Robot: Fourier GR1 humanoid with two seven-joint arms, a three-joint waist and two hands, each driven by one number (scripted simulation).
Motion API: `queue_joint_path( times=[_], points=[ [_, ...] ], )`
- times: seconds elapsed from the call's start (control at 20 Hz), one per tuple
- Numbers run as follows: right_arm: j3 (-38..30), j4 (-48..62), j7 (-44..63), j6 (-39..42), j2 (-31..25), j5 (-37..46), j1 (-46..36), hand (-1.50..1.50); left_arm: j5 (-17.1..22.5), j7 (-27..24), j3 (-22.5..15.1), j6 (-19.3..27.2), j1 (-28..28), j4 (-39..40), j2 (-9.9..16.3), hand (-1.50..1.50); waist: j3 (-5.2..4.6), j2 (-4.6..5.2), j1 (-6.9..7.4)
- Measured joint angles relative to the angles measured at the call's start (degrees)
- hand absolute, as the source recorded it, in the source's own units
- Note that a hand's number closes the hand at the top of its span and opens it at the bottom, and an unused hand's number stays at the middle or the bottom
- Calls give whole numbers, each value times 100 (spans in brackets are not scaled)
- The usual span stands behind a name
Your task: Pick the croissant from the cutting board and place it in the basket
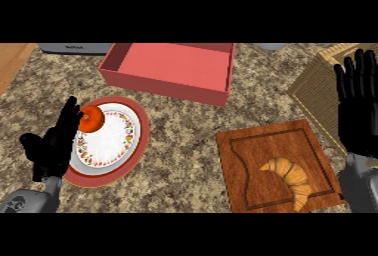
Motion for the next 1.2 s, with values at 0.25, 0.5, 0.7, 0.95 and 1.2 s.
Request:
queue_joint_path(
  times=[0.25, 0.5, 0.7, 0.95, 1.2],
  points=[
    [35, 589, -114, 1282, -858, 5, -9, 150, -59, 45, 176, -4, -249, -20, 109, 0, 106, 121, -31],
    [559, 727, -1100, 2519, -903, 132, 115, -150, -73, 251, 180, -54, -426, -95, 138, 0, 145, 147, -19],
    [779, 740, -1298, 1706, -636, 1106, 255, -150, -111, 352, 240, -101, -497, -8, 104, 0, 142, 137, -74],
    [629, 348, -410, 801, -980, 1974, 286, -150, -65, 427, 378, -217, -512, -24, 213, 0, 132, 112, -142],
    [609, -101, 784, 1507, -2166, 2298, 307, -150, -113, 488, 354, -185, -393, -141, 185, 0, 120, 92, -164]
  ],
)
